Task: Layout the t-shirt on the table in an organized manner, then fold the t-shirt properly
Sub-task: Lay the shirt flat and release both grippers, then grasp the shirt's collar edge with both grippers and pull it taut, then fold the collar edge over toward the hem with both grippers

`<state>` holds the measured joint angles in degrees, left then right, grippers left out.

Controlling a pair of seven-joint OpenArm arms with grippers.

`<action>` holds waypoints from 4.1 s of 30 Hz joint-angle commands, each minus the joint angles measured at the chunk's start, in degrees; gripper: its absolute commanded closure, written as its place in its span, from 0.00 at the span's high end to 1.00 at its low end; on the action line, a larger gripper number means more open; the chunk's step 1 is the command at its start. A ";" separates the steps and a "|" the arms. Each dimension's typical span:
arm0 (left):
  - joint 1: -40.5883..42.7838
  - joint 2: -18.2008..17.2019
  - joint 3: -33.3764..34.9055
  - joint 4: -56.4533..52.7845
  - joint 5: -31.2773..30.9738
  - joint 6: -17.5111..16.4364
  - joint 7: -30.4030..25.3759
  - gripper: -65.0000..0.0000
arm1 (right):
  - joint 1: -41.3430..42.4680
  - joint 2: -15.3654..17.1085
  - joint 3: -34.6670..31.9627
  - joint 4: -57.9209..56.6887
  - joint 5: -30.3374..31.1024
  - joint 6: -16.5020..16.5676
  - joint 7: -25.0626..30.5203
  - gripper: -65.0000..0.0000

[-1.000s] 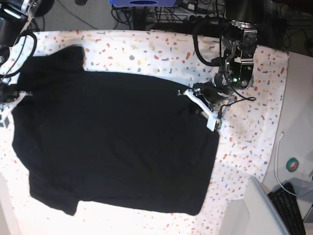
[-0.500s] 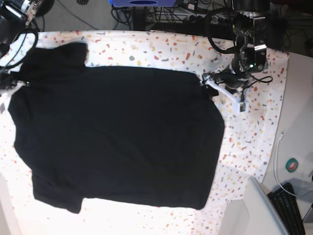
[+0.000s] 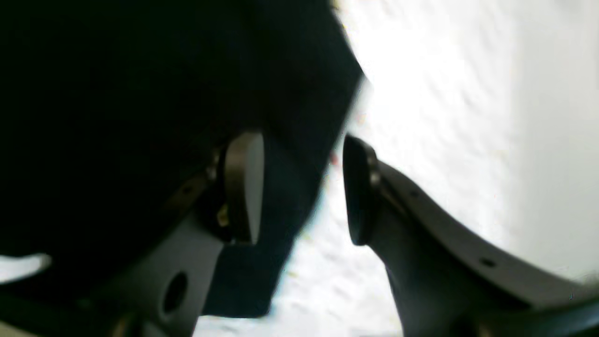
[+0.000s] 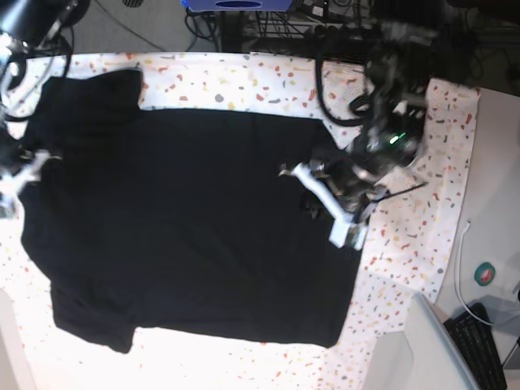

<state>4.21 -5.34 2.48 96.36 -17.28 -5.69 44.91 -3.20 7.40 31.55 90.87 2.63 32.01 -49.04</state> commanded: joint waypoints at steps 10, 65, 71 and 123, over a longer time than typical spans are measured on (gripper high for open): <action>-9.09 0.29 20.42 -13.24 17.41 7.67 -0.47 0.00 | 8.43 1.17 -10.06 -22.61 0.84 -0.32 9.87 0.00; 15.97 -0.77 -22.13 4.79 -5.10 5.03 -1.08 0.00 | -8.45 -4.98 9.46 7.99 4.27 -5.24 0.73 0.47; 18.69 -0.41 -29.87 2.15 -17.05 -2.26 -1.08 0.32 | -13.81 -2.17 16.41 7.81 17.01 -5.24 0.64 0.68; 27.31 -3.93 -30.22 1.53 -22.68 -10.00 -4.77 0.00 | -13.11 2.05 16.41 -5.02 18.68 7.99 -8.59 0.00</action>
<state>31.40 -8.71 -27.24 96.92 -39.48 -15.46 41.15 -16.12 8.27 47.62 85.03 21.06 40.01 -58.43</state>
